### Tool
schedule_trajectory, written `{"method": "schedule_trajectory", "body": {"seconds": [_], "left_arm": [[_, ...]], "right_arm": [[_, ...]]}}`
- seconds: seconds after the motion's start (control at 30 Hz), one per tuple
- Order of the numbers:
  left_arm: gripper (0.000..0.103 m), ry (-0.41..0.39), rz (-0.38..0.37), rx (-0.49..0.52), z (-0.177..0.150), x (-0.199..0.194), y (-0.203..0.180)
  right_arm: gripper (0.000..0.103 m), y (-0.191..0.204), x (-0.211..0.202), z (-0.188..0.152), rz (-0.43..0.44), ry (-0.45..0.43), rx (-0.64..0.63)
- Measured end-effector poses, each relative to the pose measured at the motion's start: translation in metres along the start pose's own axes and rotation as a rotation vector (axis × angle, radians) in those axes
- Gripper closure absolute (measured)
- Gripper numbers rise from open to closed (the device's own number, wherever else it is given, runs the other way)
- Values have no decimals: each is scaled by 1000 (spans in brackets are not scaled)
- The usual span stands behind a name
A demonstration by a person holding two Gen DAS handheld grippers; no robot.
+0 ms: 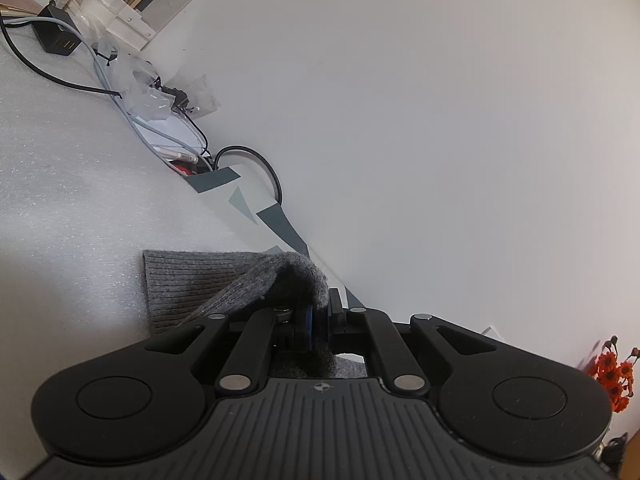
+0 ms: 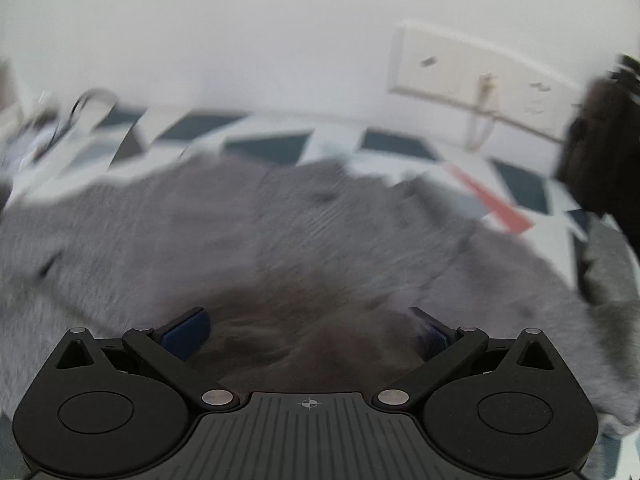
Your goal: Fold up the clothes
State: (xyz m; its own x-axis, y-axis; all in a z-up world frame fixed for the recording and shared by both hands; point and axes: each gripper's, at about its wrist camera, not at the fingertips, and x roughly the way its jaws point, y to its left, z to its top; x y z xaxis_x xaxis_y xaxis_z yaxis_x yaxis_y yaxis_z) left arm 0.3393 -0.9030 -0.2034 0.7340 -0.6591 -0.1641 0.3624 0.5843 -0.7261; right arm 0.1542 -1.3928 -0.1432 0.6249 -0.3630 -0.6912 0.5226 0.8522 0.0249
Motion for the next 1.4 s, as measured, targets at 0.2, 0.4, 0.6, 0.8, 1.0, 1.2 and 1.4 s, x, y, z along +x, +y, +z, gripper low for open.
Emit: {"method": "schedule_trajectory", "body": {"seconds": [0.2, 0.4, 0.6, 0.8, 1.0, 1.2, 1.4], "left_arm": [[98, 2, 8, 8, 0, 1, -1], [98, 0, 12, 5, 0, 1, -1], [98, 2, 15, 7, 1, 1, -2], [98, 3, 15, 3, 1, 0, -2], [98, -1, 12, -8, 1, -1, 0], [98, 7, 9, -7, 1, 1, 0], [98, 6, 11, -7, 1, 1, 0]], "right_arm": [[1, -56, 3, 0, -145, 45, 143], [1, -56, -5, -23, -95, 111, 66], [1, -71, -28, -14, -98, 56, 180], [1, -53, -18, 5, -43, 25, 180], [1, -45, 4, -9, -76, 95, 131], [1, -63, -5, -20, -128, 93, 132], [1, -77, -24, -24, -135, 30, 161]]}}
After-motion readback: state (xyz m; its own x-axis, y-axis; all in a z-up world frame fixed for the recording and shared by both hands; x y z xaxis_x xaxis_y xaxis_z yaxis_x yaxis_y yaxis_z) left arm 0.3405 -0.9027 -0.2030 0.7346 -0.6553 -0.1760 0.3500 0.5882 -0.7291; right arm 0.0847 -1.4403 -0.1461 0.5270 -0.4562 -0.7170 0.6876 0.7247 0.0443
